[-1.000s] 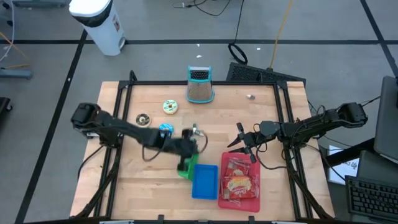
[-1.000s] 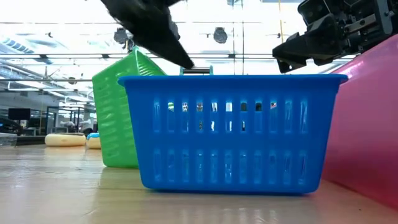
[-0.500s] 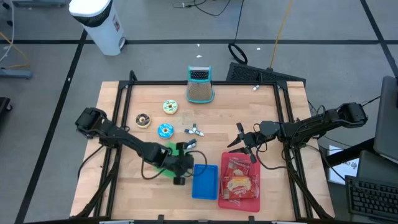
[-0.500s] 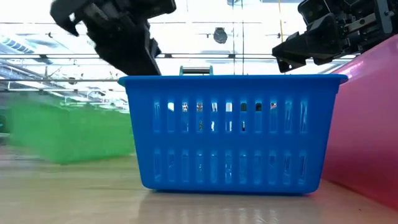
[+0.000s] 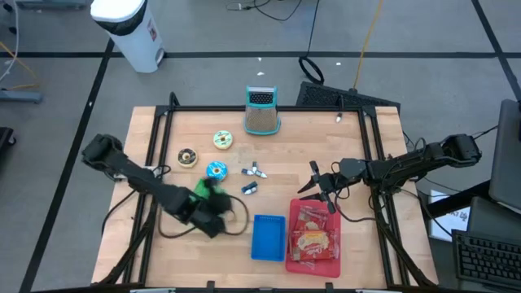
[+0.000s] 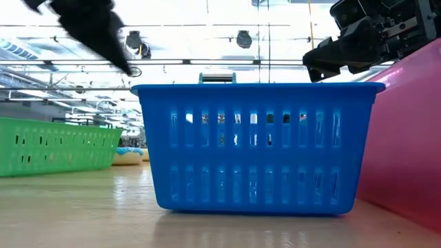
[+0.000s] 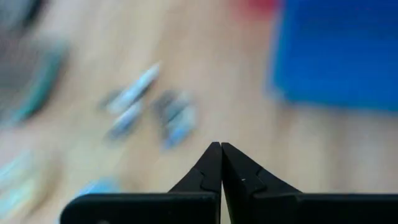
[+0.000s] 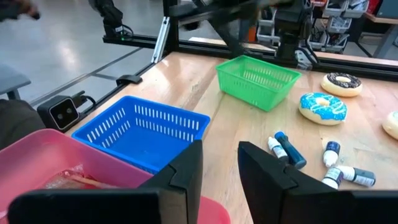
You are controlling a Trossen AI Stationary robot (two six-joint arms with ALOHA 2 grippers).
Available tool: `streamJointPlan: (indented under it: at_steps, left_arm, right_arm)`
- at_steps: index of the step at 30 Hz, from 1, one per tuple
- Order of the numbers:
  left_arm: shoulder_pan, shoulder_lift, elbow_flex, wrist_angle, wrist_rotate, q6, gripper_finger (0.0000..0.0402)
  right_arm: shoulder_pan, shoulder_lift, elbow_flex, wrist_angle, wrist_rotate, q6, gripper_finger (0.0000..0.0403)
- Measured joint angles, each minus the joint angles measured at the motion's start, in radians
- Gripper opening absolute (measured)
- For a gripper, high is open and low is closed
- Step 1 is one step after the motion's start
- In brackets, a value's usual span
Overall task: Pick & Place Food Item
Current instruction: Adjust the green bin on the table
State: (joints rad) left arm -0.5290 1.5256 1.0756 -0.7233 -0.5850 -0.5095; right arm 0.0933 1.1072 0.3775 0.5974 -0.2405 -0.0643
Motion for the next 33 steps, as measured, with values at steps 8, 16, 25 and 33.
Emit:
streamJointPlan:
  at_steps: [8, 16, 25, 33]
  left_arm:
    - [-0.053, -0.039, -0.085, -0.292, 0.208, -0.31, 0.0004]
    - [-0.048, -0.02, -0.213, 0.102, 0.362, -0.274, 0.0002]
    - [-0.046, -0.015, -0.215, 0.333, 0.384, -0.245, 0.0003]
    - [-0.03, 0.067, -0.201, 0.39, 0.426, -0.203, 0.0002]
  right_arm:
    - [0.0, 0.0, 0.0, -0.001, 0.0, 0.0, 0.0091]
    - [0.0, 0.0, 0.0, 0.003, 0.0, 0.0, 0.0091]
    - [0.0, 0.0, 0.0, 0.004, 0.0, 0.0, 0.0091]
    - [0.0, 0.0, 0.0, 0.001, 0.0, 0.0, 0.0091]
